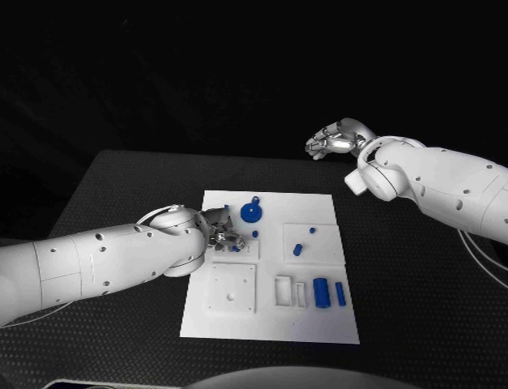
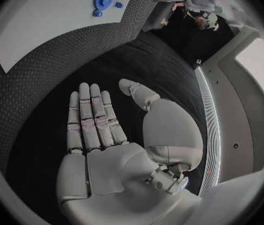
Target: Assemble the parts on the task board
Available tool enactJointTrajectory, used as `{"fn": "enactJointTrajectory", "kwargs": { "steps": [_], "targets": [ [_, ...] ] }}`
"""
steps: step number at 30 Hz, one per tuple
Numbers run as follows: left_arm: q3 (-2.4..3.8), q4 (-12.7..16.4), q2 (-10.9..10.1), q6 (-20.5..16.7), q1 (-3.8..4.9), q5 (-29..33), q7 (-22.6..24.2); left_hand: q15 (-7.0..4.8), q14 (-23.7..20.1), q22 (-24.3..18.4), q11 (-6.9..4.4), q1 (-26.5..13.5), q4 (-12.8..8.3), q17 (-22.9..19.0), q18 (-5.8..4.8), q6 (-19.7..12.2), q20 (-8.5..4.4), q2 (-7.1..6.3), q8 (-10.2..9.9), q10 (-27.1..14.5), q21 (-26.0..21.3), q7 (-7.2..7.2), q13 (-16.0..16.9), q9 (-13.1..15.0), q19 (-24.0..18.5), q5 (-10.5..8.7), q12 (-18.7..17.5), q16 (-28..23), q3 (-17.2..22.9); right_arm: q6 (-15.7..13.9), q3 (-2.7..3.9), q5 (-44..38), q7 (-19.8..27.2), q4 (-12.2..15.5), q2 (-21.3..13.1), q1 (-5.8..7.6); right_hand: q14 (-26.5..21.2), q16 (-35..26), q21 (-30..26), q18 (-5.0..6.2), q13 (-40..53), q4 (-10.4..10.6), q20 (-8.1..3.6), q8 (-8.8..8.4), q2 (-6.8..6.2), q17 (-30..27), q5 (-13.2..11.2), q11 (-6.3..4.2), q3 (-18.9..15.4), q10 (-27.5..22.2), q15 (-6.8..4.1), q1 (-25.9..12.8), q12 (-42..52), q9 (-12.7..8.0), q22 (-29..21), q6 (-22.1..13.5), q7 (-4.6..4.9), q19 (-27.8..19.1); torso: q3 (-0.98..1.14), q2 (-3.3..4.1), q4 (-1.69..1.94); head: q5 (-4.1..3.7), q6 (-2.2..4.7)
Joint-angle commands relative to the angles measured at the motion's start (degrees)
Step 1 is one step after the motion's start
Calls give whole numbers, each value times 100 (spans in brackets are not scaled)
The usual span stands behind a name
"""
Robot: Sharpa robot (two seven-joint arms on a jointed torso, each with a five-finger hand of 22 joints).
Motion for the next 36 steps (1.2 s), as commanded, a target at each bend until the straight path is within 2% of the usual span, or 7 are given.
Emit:
{"fn": "enactJointTrajectory", "kwargs": {
  "steps": [1,10,20,33,36],
  "targets": [
    [-51,80,53,335,-83,58,136,-573,385,80,-494,41,-307,23,556,680,-532,97,38,69,39,-589,9,7,-2,42,31,43,353,88,1,6,25,6,3,-5,-32,-22,-38,-97,-6,-2,2,32,-7,-8,33,33,-47,8,12,-35,-27,-7,7,-20,7,-59,-8,1,2,-12,-9],
    [-49,124,-16,312,-81,166,109,-571,386,80,-498,40,-308,30,559,675,-533,98,55,61,44,-593,7,7,-2,54,45,54,365,95,1,6,15,4,-9,-10,-40,-27,-49,-100,-6,-4,3,33,-6,-10,38,33,-49,7,16,-32,-29,-9,11,-22,7,-67,-7,-2,1,-41,-28],
    [-48,74,19,369,-79,372,104,-568,383,81,-501,30,-306,27,559,670,-532,110,69,56,47,-594,5,6,-4,54,58,64,373,101,1,6,16,0,-9,-12,-47,-32,-59,-104,-6,-5,3,34,-5,-12,41,33,-51,8,19,-31,-29,-10,14,-23,8,-73,-5,-2,5,-46,-36],
    [-44,0,37,407,-71,462,129,-567,339,77,-497,-23,-303,-68,562,631,-531,141,107,34,53,-590,-13,-3,-10,-23,87,59,377,107,1,6,17,-7,-9,-24,-53,-36,-70,-107,-7,-3,4,35,-3,-14,43,34,-54,6,22,-32,-30,-12,17,-25,10,-79,-6,-1,2,-52,-30],
    [-43,9,34,385,-58,572,131,-575,329,71,-491,-30,-297,-88,567,603,-534,130,123,23,51,-584,-32,-11,-10,-106,92,49,376,112,1,6,17,-5,-7,-28,-54,-36,-72,-108,-7,-3,4,35,-3,-14,44,34,-54,6,22,-32,-31,-12,17,-26,10,-80,-4,0,1,-52,-27]
  ]
}}
